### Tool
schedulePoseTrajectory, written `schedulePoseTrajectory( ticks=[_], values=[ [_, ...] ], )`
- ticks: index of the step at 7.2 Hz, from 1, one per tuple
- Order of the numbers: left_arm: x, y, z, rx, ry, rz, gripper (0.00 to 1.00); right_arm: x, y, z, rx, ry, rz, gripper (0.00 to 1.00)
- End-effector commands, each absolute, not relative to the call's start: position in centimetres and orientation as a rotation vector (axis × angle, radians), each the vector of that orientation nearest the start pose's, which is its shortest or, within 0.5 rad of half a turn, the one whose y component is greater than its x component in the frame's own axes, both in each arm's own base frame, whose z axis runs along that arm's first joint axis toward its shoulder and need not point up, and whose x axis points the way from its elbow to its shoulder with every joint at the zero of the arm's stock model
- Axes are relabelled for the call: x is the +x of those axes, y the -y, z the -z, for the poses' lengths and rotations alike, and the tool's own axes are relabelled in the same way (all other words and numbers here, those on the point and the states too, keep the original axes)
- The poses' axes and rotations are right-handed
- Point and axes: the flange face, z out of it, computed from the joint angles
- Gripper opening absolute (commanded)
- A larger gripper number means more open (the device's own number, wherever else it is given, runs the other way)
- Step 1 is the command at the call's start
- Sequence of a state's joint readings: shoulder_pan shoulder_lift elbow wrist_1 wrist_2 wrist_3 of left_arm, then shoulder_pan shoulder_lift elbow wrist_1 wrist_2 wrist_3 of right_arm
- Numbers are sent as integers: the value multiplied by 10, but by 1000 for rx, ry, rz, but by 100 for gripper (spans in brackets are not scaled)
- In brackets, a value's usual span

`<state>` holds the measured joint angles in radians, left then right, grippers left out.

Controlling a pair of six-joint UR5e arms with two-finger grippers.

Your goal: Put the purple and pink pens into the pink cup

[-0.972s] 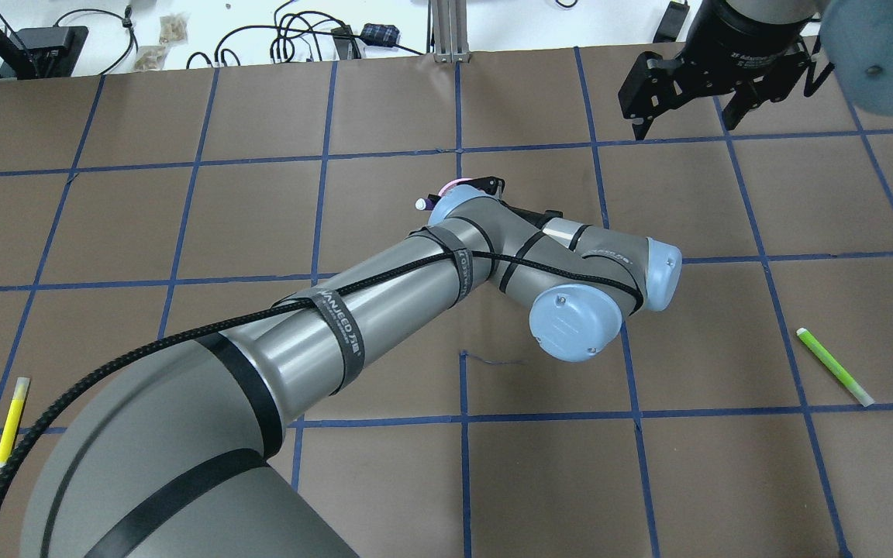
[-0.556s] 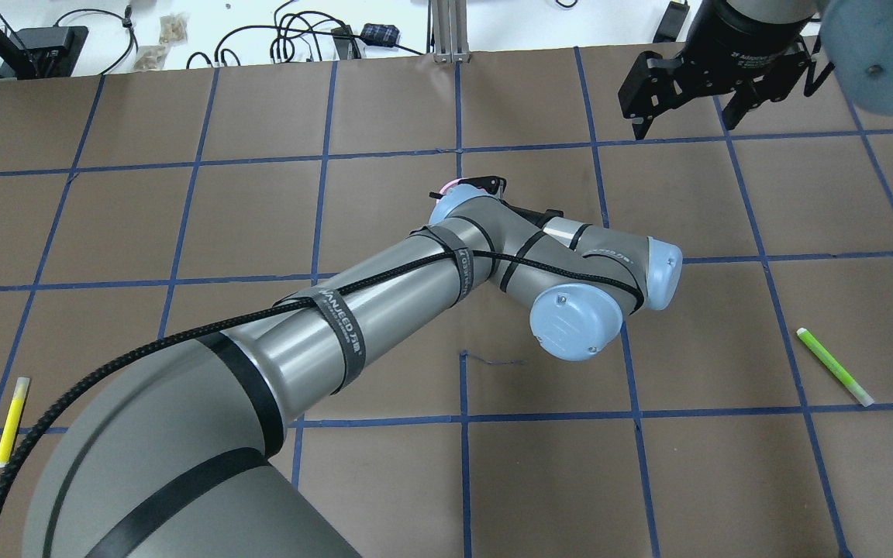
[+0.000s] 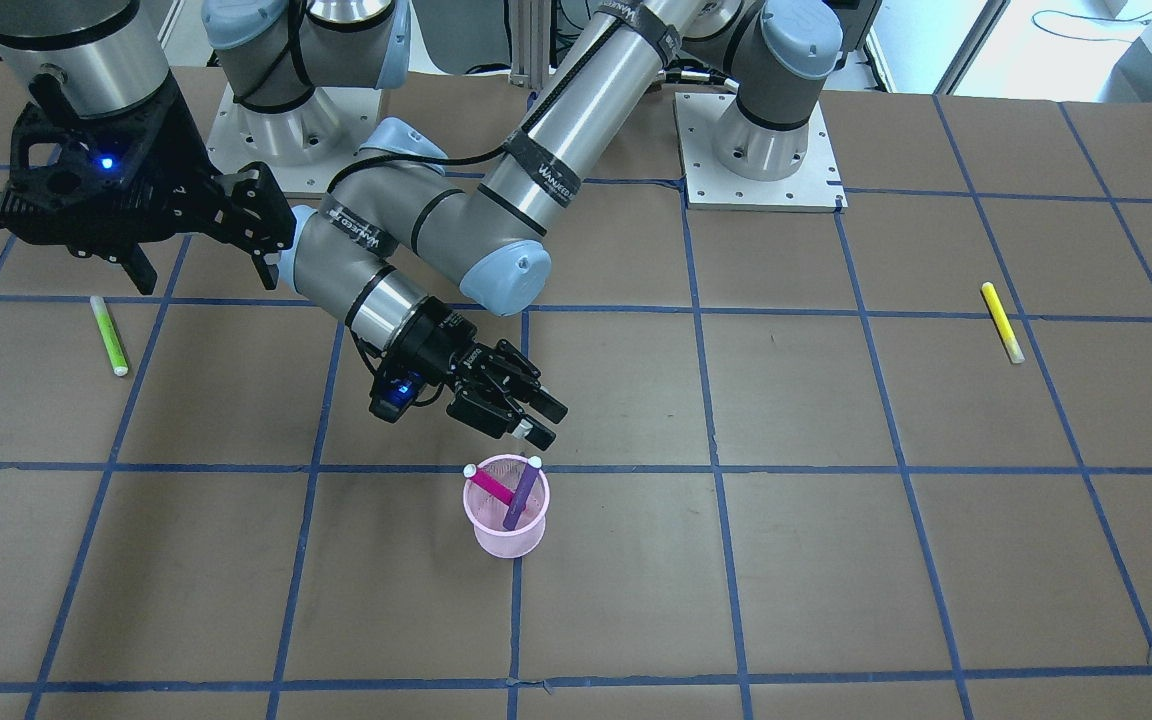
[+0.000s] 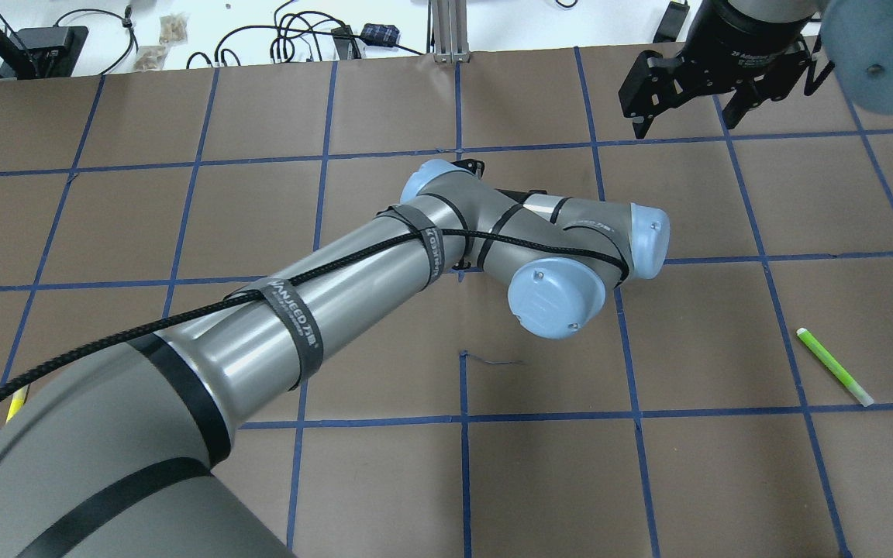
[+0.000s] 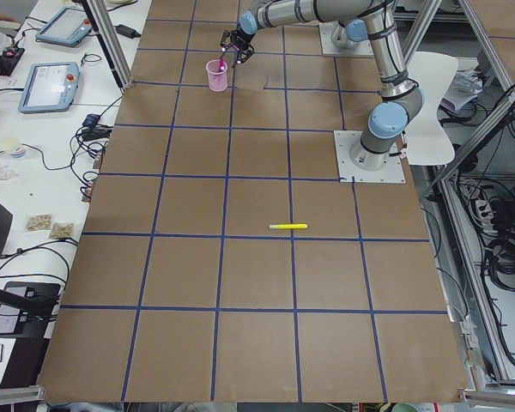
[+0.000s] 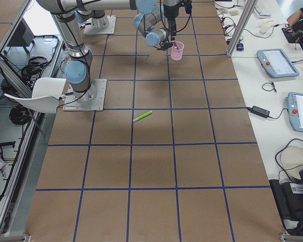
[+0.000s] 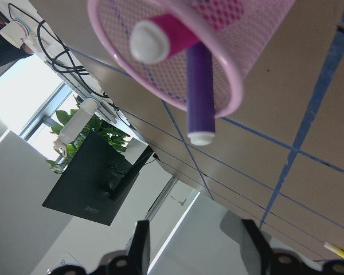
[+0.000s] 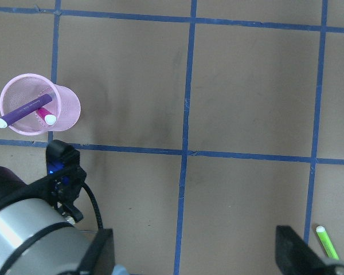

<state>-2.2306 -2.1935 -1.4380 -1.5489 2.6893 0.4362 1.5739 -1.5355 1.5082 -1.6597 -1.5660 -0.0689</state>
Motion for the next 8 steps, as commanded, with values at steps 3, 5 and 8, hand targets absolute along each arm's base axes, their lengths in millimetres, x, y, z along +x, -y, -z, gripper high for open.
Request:
schedulePoseTrajectory(
  ticks=[3,5,8],
  values=[
    [-320,502,-302,1180,-1671,-446,63,135,517,-511,-111,-3132,183,100],
    [-246,519,-336,1062,-1825,-485,72,135,517,-510,-111,-3132,181,100],
    [-101,552,-405,730,-2513,-389,75,135,517,-510,-111,-3134,181,100]
  ],
)
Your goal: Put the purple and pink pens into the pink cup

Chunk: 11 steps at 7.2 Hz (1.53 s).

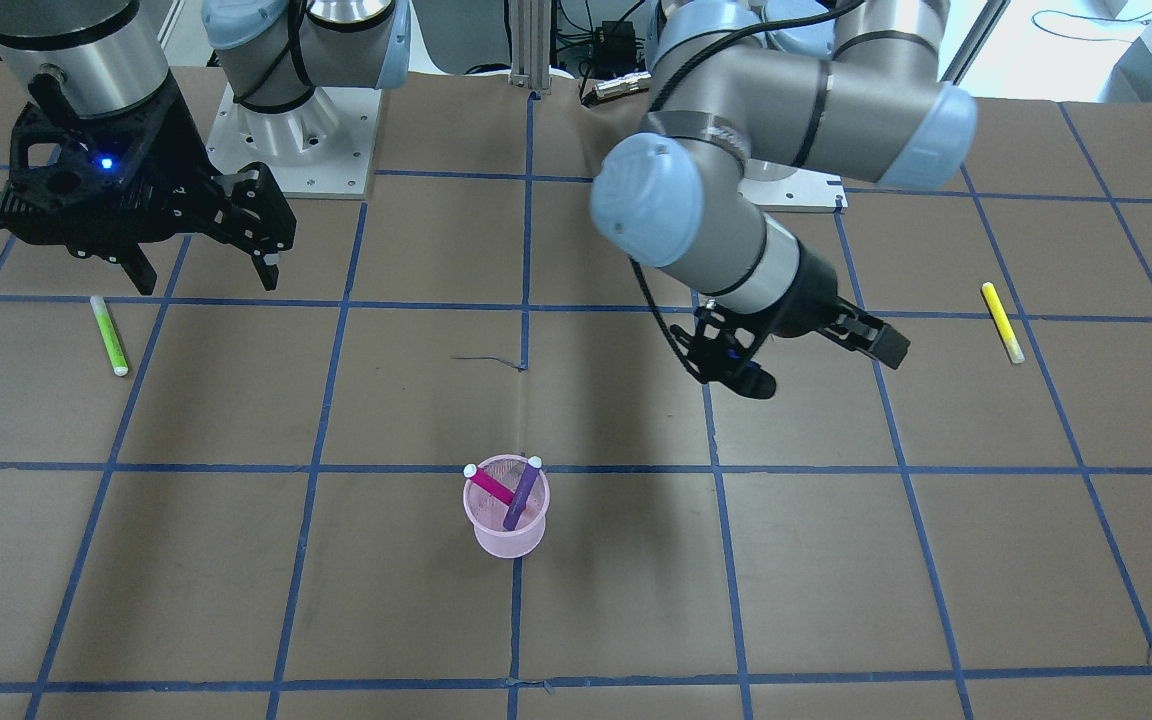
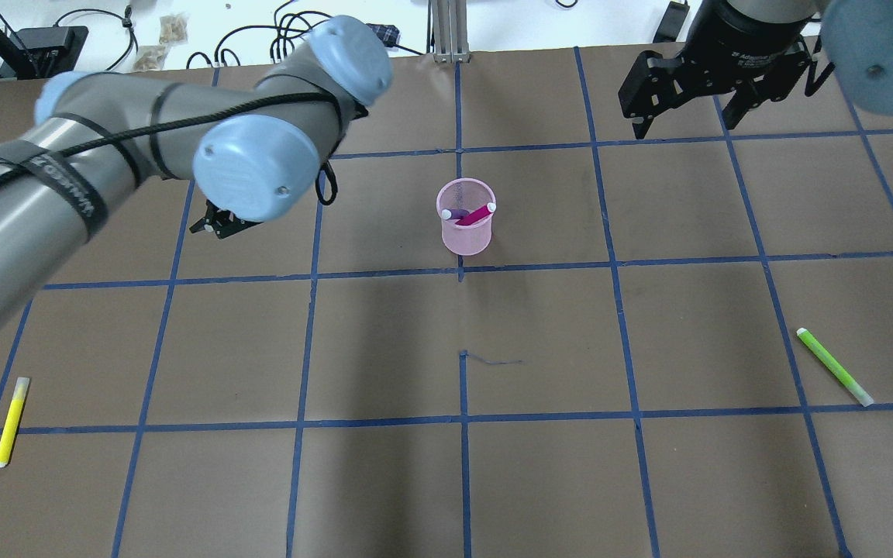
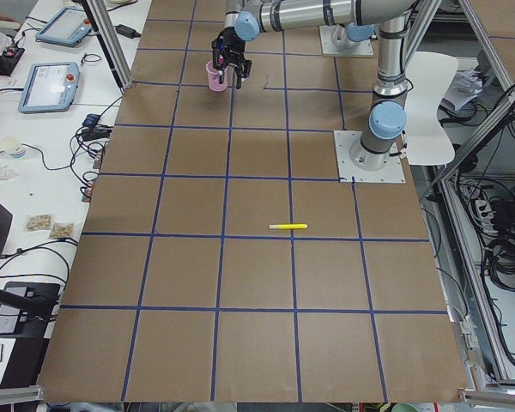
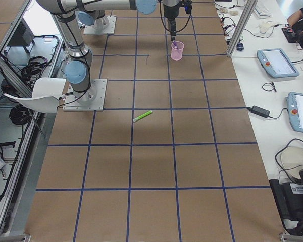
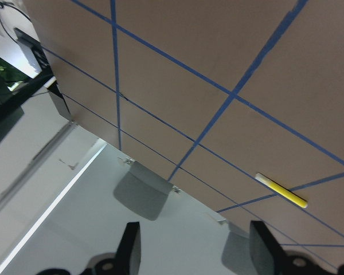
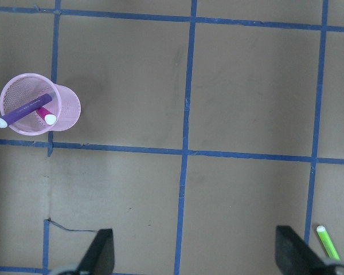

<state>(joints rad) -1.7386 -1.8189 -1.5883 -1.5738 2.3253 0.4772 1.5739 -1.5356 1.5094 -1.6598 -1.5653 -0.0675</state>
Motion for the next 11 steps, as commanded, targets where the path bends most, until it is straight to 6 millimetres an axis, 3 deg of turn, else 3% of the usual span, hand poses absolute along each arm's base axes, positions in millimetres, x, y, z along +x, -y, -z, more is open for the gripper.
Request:
schedulePoseTrajectory(
  ticks=[1,2,3,4,5,7,9,10,11],
  values=[
    [-76,561,-442,657,-2800,-220,76,135,517,-510,-111,-3134,178,100],
    [-67,564,-479,599,-2927,-68,85,135,517,-509,-111,-3134,176,100],
    [-77,555,-503,564,-2993,24,85,135,517,-510,-111,-3134,178,100],
    [-88,543,-518,363,-3087,97,96,135,516,-509,-111,-3134,169,100],
    [-100,529,-529,308,-3089,128,100,135,517,-509,-111,-3134,173,100],
    [-109,517,-524,143,-3112,119,100,135,517,-510,-111,-3134,178,100],
    [-116,523,-524,54,-3115,130,100,135,517,-511,-111,-3134,181,100],
    [-128,527,-533,39,-3092,155,100,135,516,-511,-111,-3132,181,100],
    [-143,521,-529,81,-3028,118,100,135,516,-511,-111,-3132,181,100]
  ],
)
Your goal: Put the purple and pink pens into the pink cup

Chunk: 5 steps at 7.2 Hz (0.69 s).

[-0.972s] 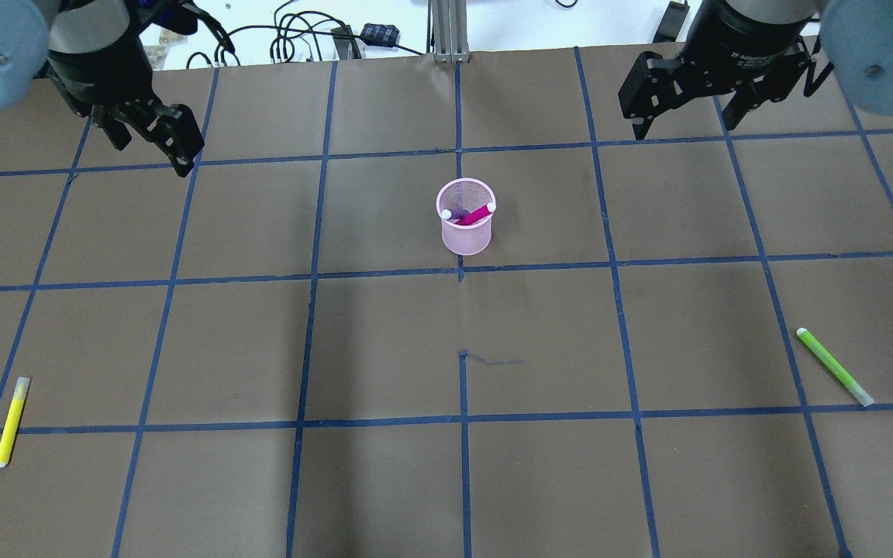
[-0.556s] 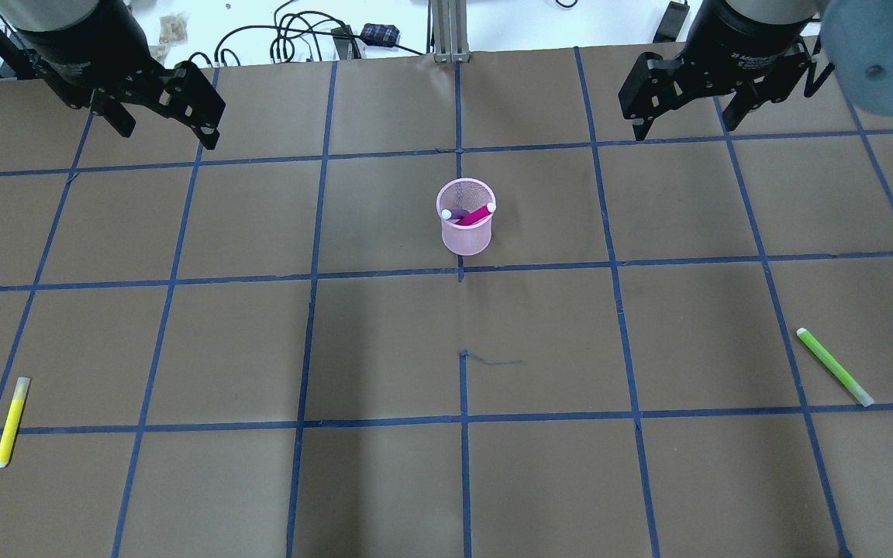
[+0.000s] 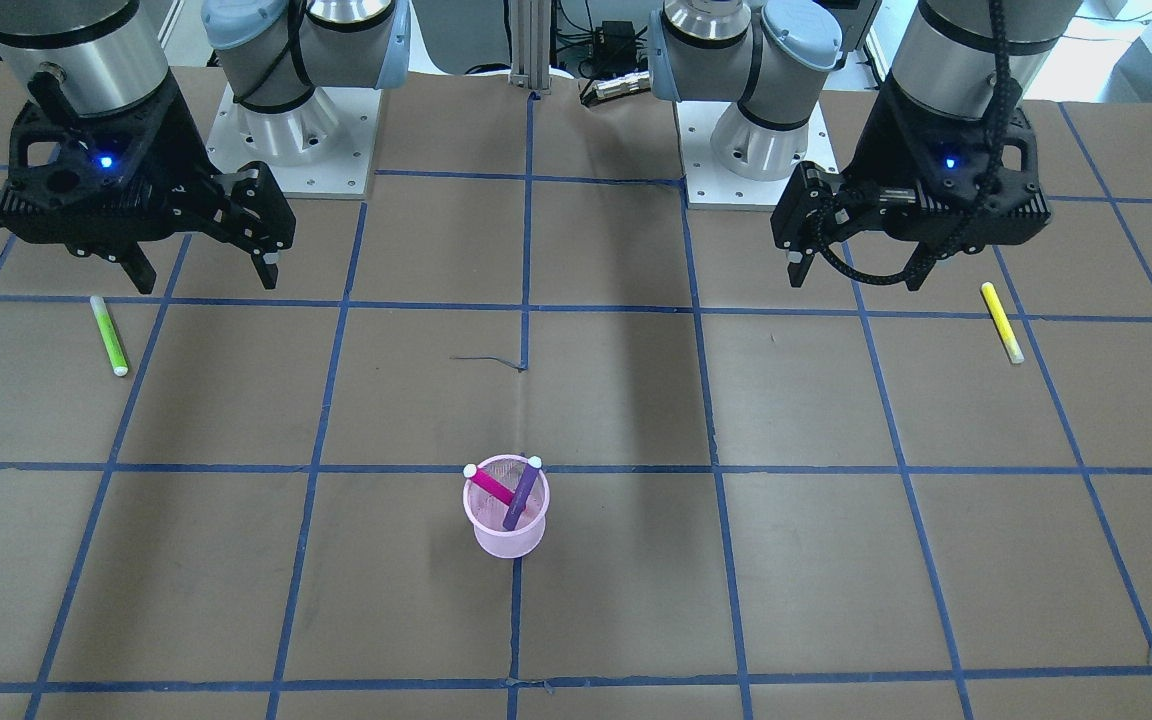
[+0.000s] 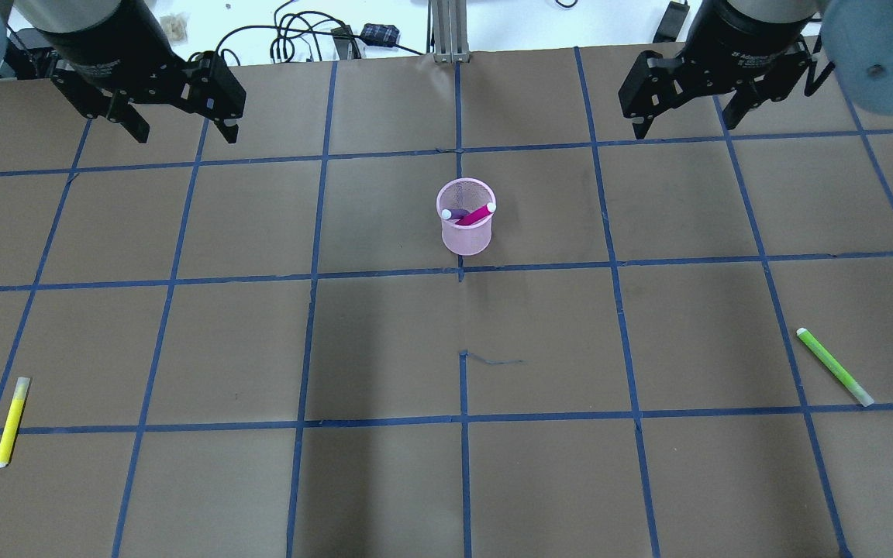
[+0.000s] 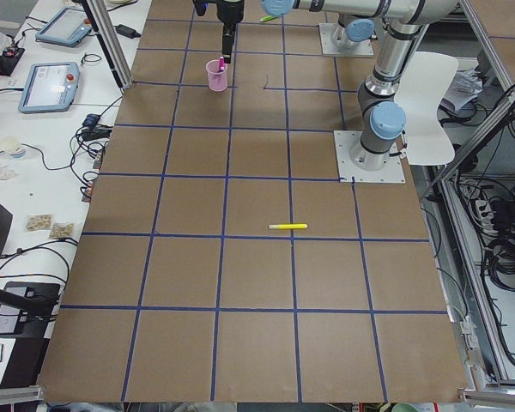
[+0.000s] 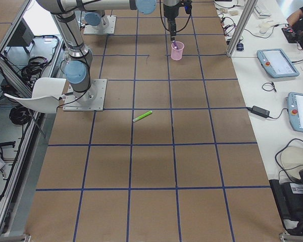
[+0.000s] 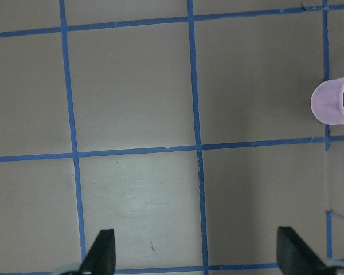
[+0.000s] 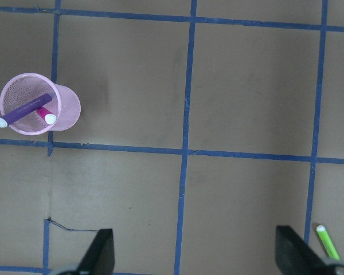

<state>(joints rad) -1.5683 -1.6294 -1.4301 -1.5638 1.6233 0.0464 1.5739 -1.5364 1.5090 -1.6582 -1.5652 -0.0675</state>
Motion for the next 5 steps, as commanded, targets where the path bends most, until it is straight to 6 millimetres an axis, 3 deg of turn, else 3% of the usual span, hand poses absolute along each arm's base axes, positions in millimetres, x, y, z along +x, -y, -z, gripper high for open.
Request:
schedulePoseTrajectory(
  ticks=[1,2,5],
  values=[
    [-143,519,-534,65,-3050,133,100,135,516,-511,-111,-3132,181,100],
    [-145,518,-539,38,-3133,161,100,135,516,-509,-111,-3134,171,100],
    [-96,520,-541,-141,-3159,135,100,135,517,-509,-111,-3132,178,100]
  ],
)
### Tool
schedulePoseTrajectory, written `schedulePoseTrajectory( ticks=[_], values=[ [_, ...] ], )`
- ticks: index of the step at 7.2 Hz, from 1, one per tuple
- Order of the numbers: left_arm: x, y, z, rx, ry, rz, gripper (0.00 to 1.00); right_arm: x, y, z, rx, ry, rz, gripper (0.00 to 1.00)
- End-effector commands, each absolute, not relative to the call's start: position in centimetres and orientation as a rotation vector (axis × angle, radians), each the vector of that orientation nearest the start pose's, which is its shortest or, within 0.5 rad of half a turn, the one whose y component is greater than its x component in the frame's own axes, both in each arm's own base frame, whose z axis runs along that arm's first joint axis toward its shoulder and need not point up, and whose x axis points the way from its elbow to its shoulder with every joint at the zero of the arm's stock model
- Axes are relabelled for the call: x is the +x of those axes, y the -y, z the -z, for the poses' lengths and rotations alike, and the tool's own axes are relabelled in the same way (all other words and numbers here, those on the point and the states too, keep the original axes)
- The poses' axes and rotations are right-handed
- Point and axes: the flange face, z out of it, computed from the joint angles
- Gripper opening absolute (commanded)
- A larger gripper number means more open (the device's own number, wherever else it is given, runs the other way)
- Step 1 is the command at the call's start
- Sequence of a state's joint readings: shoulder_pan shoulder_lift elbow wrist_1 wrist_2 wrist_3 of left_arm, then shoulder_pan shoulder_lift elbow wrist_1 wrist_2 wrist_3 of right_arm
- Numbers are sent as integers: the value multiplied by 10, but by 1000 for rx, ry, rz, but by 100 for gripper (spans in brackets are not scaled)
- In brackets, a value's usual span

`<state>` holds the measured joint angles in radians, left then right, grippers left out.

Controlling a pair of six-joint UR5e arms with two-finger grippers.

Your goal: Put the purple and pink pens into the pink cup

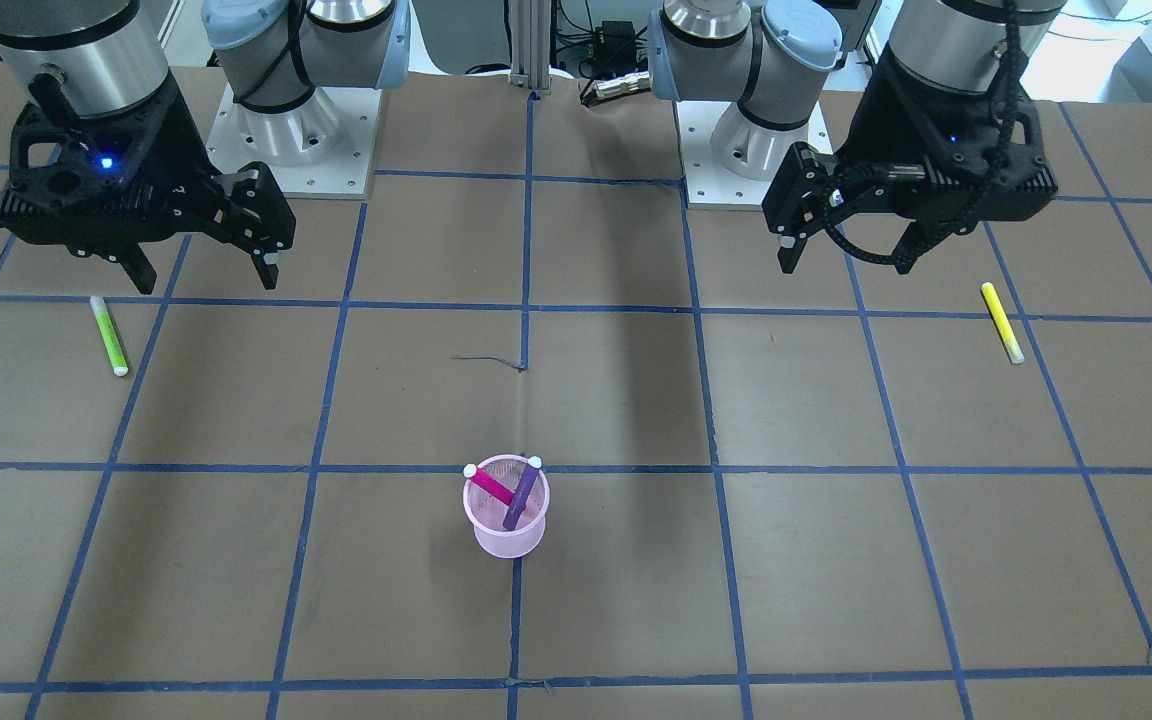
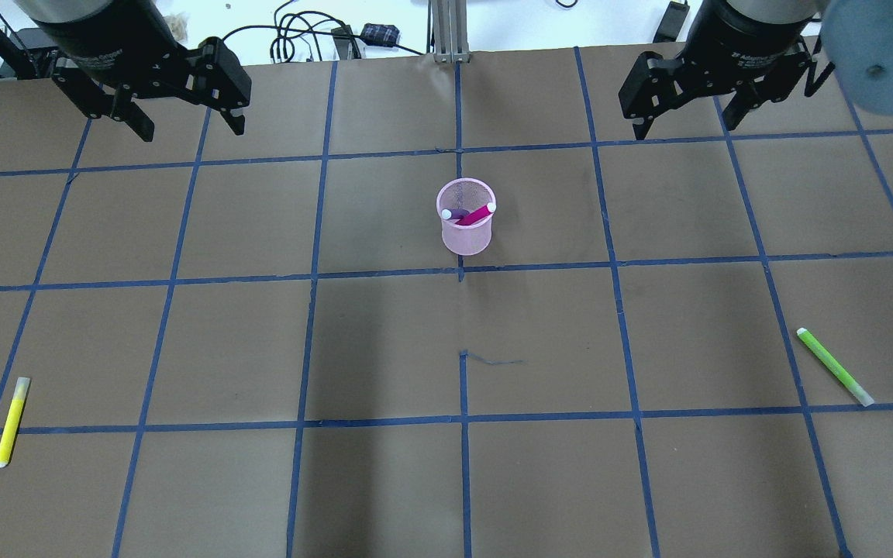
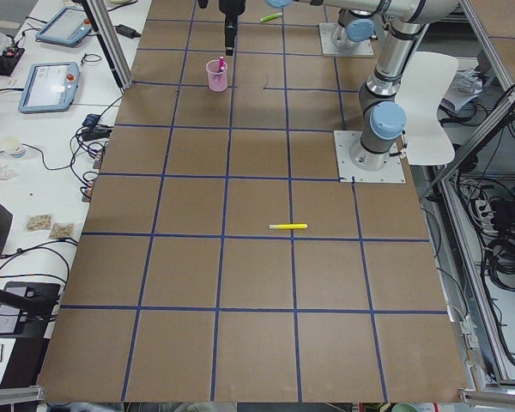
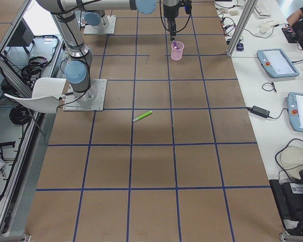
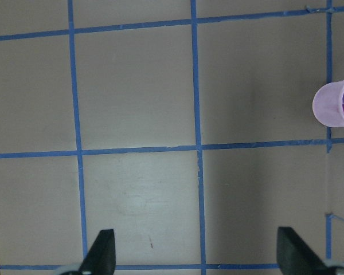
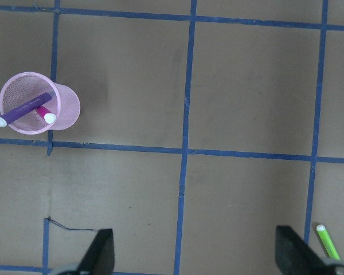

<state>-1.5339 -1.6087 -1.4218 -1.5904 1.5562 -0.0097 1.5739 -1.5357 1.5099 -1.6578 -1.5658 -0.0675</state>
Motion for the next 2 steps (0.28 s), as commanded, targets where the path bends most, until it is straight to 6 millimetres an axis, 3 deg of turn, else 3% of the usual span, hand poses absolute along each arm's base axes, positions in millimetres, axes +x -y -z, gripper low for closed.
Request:
schedulePoseTrajectory(
  ticks=[1,2],
  values=[
    [-95,519,-545,-137,-3131,142,100,135,517,-508,-111,-3134,174,100],
    [-97,520,-542,-137,-3138,135,100,135,518,-508,-111,-3134,176,100]
  ],
)
